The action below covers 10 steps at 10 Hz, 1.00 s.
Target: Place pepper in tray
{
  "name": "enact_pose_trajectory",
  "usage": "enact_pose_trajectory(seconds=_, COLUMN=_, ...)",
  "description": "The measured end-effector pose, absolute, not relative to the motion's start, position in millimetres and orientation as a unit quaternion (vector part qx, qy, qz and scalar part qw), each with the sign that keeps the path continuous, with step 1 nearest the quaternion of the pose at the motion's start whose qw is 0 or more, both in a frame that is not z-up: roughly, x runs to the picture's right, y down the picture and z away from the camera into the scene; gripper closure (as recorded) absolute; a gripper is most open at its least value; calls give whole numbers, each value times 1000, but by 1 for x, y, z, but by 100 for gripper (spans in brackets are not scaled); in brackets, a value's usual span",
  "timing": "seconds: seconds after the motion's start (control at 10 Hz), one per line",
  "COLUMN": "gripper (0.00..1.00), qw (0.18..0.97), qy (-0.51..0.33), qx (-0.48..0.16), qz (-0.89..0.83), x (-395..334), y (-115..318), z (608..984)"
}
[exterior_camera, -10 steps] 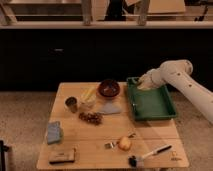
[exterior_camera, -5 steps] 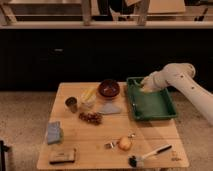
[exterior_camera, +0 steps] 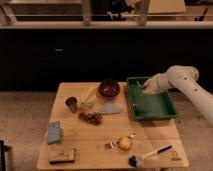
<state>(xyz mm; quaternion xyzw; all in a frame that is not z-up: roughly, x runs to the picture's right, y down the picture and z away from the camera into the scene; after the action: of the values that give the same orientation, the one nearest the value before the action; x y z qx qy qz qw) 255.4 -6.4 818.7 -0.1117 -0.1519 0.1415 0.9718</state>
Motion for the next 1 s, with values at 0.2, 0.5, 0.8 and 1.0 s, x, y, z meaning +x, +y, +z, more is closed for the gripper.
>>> enact_pose_trajectory(seconds=0.2, gripper=100, qw=972, qy=-152, qx=-118, qz=137, x=258, y=-5, z=820)
enact_pose_trajectory(seconds=0.5, gripper=100, qw=972, qy=-158, qx=-141, qz=106, x=261, y=2, z=823)
enact_pose_trajectory(seconds=0.8, gripper=100, qw=973, qy=-144, qx=-160, qz=90, x=270, y=7, z=826)
enact_pose_trajectory(seconds=1.0, gripper=100, qw=974, qy=-127, qx=-171, qz=78, x=275, y=8, z=828)
